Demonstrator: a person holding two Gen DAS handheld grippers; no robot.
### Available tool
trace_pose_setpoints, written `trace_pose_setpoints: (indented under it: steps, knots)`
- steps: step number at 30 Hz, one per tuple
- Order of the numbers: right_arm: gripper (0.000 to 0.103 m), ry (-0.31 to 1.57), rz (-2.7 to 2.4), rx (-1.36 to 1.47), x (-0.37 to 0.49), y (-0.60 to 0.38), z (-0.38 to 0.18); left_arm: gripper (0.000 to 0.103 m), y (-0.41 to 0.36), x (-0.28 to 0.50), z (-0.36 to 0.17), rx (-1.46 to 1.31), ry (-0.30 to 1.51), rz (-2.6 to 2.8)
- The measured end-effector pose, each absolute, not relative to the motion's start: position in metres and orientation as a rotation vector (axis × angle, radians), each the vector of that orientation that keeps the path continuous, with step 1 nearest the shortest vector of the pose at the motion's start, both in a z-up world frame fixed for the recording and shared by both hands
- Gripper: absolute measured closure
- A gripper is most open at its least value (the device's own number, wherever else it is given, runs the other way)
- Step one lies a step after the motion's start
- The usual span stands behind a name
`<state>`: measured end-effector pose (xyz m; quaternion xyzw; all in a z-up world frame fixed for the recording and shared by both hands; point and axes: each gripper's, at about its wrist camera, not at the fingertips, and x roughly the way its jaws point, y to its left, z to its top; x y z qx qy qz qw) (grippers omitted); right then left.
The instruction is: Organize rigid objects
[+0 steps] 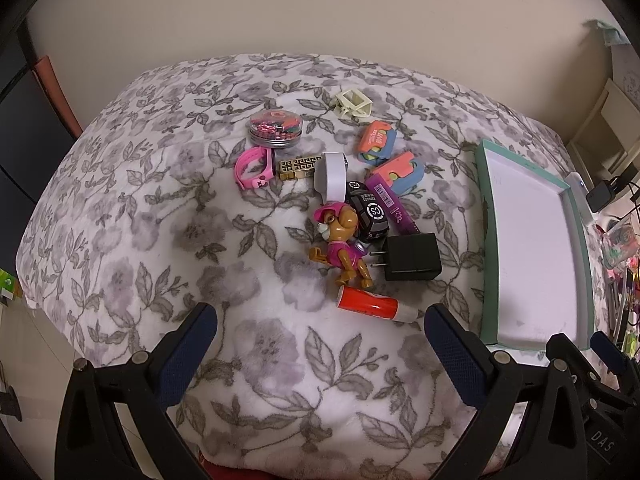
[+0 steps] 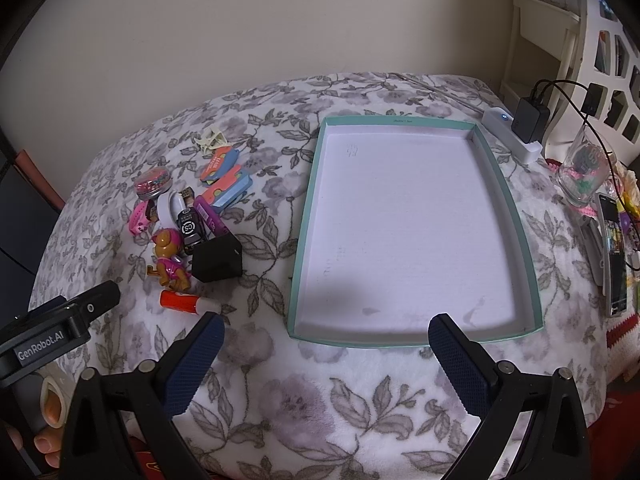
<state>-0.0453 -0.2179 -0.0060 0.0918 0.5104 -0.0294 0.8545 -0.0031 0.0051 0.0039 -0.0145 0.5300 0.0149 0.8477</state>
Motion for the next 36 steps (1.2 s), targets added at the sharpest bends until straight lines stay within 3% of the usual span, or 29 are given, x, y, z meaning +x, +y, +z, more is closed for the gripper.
trace_pose_setpoints:
  steps: [36]
  knots:
    - [0.000,1.060,-0.035,0.113,-0.033,-0.202,0.006,0.000,0.015,0.012,0.005,-0.046,1.162,0.041]
